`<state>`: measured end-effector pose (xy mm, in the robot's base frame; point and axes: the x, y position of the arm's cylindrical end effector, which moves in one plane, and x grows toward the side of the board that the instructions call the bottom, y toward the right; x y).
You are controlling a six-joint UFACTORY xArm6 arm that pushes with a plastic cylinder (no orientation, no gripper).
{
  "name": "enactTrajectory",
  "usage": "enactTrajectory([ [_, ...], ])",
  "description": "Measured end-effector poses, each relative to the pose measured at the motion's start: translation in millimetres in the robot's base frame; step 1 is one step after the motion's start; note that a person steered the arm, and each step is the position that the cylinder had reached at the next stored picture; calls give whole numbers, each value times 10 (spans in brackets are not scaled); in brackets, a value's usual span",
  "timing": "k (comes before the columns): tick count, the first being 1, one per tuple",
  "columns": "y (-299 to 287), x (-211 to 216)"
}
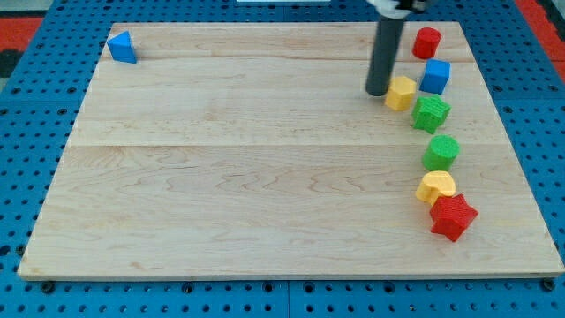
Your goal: Adjust the green star above the green circle
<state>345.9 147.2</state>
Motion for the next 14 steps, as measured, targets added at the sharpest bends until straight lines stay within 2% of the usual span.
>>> enactTrajectory([
  [2,355,-33],
  [3,-95,-290],
  [5,-170,-965],
  [6,-659,-512],
  [7,-837,366],
  [8,-683,836],
  [10,66,596],
  [12,338,624],
  [13,-83,624],
  [14,-1173,418],
])
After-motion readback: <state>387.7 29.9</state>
